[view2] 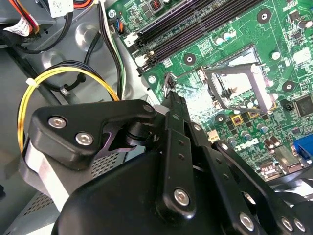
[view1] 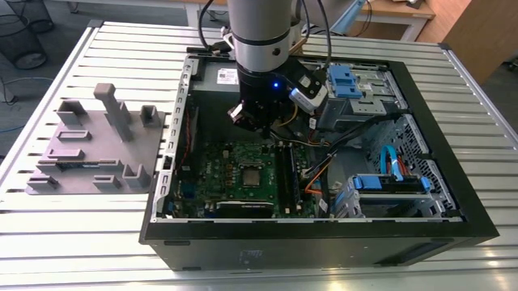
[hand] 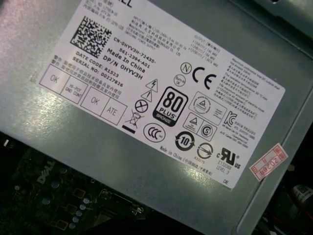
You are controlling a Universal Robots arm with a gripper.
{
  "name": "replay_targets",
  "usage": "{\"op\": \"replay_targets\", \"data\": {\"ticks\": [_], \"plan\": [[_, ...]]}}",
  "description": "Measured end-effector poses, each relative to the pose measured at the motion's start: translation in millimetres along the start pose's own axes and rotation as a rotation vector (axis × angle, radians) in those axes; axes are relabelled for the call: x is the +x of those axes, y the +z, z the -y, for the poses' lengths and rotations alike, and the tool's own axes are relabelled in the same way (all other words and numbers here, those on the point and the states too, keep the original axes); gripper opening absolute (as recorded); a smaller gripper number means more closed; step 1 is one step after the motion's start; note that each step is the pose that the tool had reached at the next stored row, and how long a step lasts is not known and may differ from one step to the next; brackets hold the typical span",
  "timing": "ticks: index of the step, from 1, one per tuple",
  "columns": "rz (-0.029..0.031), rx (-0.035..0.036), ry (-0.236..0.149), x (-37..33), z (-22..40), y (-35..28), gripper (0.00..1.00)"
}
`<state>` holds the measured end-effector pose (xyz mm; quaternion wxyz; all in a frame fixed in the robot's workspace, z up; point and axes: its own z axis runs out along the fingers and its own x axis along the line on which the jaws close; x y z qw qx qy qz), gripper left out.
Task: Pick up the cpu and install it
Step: 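Close the cpu cover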
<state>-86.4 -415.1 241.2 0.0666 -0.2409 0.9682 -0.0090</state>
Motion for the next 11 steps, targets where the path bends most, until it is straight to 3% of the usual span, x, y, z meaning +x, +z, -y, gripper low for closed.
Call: {"op": "replay_targets", "data": {"ticks": [11], "plan": [[0.0029,-0.0025,0.0,3.0,4.0,-0.4,0.11]]}}
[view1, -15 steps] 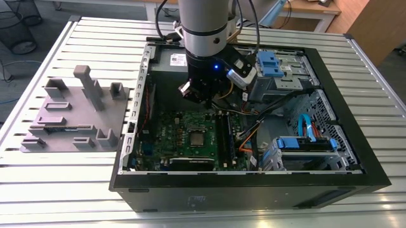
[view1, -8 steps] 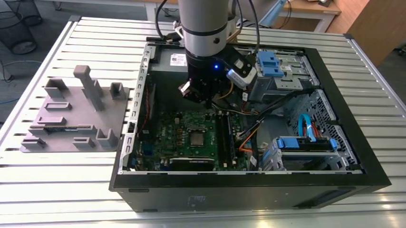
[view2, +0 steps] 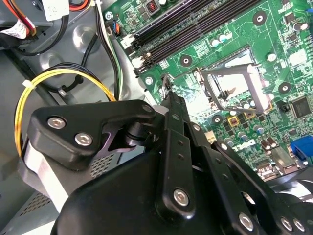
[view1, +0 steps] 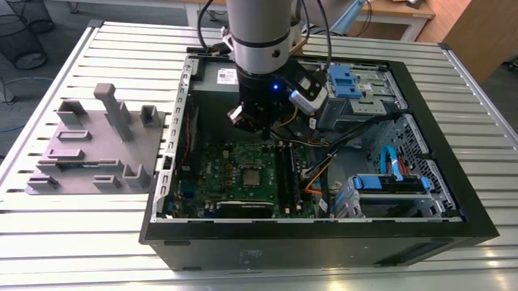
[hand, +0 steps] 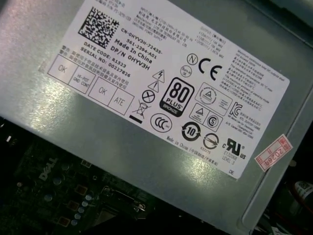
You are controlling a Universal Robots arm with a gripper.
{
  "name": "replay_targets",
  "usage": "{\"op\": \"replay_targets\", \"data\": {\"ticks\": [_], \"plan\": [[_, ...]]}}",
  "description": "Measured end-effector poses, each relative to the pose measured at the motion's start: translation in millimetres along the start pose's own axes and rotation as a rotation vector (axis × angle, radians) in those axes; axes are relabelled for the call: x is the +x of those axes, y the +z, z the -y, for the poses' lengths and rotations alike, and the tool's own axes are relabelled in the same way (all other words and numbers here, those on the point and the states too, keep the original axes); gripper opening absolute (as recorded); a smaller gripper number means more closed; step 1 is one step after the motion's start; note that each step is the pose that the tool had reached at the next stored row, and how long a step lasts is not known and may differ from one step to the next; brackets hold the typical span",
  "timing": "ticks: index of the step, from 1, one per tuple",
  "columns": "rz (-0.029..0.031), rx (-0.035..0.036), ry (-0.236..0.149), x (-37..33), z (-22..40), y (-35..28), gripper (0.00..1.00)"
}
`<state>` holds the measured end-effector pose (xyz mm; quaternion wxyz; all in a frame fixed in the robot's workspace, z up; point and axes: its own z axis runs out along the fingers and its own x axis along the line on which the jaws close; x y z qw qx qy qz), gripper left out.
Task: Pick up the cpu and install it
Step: 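Close the cpu cover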
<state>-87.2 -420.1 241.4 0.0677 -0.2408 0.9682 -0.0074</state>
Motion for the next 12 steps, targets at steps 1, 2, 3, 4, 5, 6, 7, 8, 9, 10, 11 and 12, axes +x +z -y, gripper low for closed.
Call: {"op": "replay_targets", "data": {"ticks": [1,2,3,4,5,6,7,8,9,10,11,12], "plan": [[0.0002,0.0001,0.0,0.3,0.4,0.0,0.11],[0.0003,0.0001,0.0,0.6,0.8,0.0,0.11],[0.0003,0.0002,0.0,1.0,1.4,-0.1,0.11],[0.0004,0.0003,0.0,1.3,1.9,-0.1,0.11],[0.0005,0.0002,0.0,1.6,2.4,-0.1,0.11],[0.0007,0.0002,0.0,1.9,2.9,-0.1,0.11],[0.0007,0.0002,0.0,2.3,3.5,-0.1,0.11],[0.0007,0.0003,0.0,2.6,4.1,-0.2,0.11],[0.0007,0.0003,0.0,2.9,4.7,-0.2,0.11],[0.0007,0.0002,0.0,3.2,5.1,-0.1,0.11],[0.0006,0.0003,0.0,3.4,5.5,-0.2,0.11],[0.0007,0.0003,0.0,3.6,5.9,-0.2,0.11]]}}
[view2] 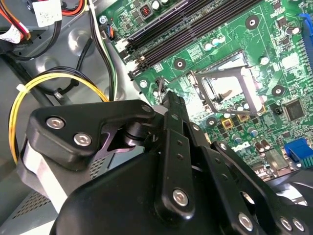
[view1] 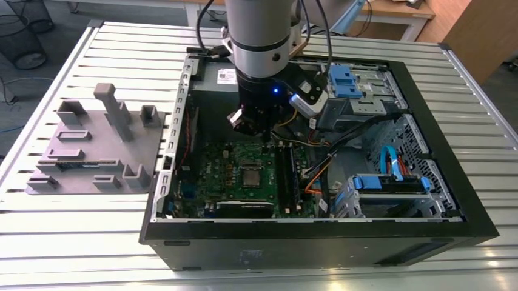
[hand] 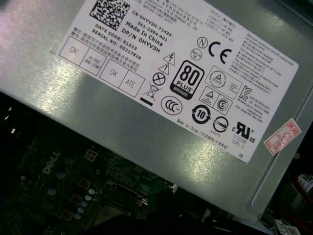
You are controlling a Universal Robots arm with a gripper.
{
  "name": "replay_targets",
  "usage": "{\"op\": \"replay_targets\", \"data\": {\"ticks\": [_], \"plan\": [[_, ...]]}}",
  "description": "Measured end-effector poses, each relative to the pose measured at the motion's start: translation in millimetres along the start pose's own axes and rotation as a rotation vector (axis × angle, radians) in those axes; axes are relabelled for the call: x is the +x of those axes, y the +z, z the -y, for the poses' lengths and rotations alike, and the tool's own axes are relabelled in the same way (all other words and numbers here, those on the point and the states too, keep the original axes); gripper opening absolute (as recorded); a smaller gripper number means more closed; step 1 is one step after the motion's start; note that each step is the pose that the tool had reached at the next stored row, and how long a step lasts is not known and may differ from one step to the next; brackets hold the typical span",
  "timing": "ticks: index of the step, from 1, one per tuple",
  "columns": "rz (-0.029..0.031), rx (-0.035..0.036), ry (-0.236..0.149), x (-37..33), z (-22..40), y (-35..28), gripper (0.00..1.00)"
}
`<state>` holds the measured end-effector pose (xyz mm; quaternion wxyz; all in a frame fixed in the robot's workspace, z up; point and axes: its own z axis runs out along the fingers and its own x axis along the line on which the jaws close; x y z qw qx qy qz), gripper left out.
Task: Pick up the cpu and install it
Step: 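Close the cpu cover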
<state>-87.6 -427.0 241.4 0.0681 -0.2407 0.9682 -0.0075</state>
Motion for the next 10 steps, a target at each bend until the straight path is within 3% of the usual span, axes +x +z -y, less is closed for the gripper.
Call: {"op": "replay_targets", "data": {"ticks": [10], "plan": [[-0.0001,0.0,0.0,4.0,7.5,-0.2,0.11]]}}
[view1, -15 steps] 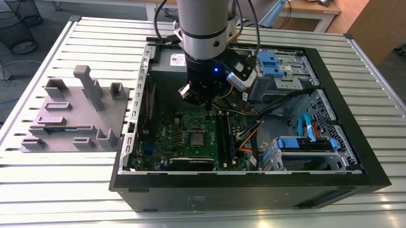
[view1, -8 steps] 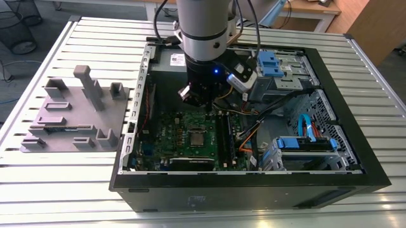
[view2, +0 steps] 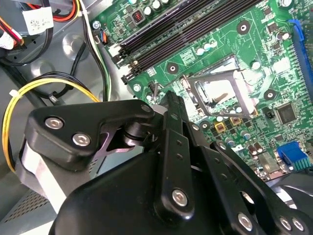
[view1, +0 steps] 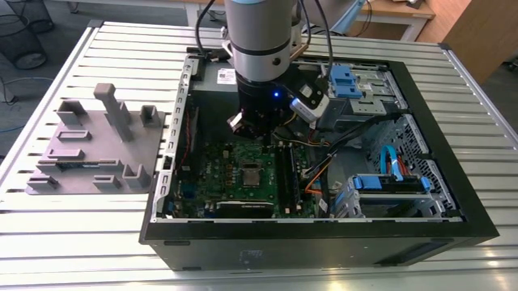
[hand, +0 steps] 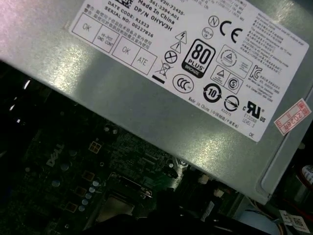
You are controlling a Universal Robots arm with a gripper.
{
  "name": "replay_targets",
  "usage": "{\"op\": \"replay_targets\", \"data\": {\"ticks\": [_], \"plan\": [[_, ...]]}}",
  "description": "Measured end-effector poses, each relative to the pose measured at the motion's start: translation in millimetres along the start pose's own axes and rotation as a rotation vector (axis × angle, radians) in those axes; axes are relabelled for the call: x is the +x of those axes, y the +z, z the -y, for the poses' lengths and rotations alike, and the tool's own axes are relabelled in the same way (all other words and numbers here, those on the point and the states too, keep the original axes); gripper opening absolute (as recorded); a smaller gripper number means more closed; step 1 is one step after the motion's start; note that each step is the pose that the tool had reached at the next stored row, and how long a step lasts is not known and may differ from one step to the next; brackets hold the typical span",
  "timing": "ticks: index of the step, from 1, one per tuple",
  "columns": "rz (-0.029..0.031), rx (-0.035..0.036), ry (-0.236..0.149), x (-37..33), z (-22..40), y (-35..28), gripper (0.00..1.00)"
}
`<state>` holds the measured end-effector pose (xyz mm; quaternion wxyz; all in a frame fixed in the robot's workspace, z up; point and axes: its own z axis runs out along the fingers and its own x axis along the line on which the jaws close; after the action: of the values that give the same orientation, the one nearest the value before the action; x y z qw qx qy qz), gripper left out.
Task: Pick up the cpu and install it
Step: 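Close the cpu cover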
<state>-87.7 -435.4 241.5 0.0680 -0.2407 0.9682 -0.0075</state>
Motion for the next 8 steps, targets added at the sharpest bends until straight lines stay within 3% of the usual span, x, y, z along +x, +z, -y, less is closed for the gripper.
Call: {"op": "replay_targets", "data": {"ticks": [8], "plan": [[-0.0014,0.0026,-0.001,0.2,1.8,0.1,0.11]]}}
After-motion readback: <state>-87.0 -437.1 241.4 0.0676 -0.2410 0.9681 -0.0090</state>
